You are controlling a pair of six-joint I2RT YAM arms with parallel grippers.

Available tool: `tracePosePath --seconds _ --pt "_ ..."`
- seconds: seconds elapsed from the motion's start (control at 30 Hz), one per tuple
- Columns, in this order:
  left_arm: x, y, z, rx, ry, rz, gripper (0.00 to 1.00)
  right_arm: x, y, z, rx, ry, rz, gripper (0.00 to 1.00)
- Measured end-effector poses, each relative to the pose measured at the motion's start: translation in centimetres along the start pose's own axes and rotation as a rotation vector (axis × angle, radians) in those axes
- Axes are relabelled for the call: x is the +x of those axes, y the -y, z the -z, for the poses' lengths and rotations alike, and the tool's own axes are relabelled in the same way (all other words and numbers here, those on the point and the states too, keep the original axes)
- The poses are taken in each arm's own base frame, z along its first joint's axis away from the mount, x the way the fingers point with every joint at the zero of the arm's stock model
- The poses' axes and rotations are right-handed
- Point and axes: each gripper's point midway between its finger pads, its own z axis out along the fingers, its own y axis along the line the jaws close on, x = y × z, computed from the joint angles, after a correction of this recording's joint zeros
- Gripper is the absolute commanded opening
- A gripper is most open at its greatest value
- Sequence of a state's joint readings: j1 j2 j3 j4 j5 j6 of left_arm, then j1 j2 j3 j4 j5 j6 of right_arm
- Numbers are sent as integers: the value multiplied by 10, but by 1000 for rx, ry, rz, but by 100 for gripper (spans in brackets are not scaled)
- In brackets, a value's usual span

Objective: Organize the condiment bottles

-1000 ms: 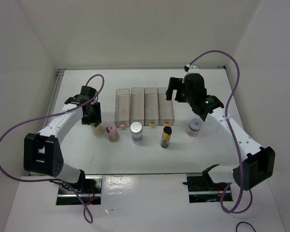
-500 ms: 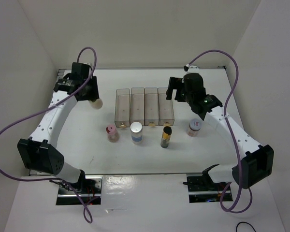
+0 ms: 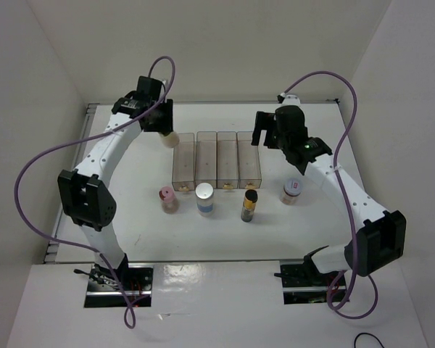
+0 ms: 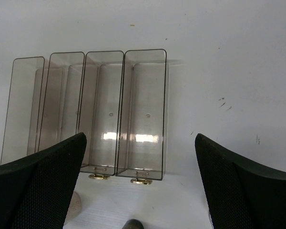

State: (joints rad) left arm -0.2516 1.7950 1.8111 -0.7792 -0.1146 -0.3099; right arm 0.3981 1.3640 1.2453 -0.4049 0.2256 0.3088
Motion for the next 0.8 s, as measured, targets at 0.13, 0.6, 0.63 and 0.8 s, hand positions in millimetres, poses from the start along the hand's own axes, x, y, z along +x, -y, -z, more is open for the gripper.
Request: tracePosePath --seconds 0.13,0.6,0.63,0.8 --pt "1 10 -10 19 -15 -15 47 -1 4 -1 8 1 -5 99" --pt "12 35 -48 55 -70 -74 47 5 13 -10 31 -22 -10 99" --pt "14 36 -50 55 -75 -77 47 7 13 -12 33 -28 -9 99" --pt "16 36 -54 53 -84 -78 47 11 16 -17 41 -44 -8 99"
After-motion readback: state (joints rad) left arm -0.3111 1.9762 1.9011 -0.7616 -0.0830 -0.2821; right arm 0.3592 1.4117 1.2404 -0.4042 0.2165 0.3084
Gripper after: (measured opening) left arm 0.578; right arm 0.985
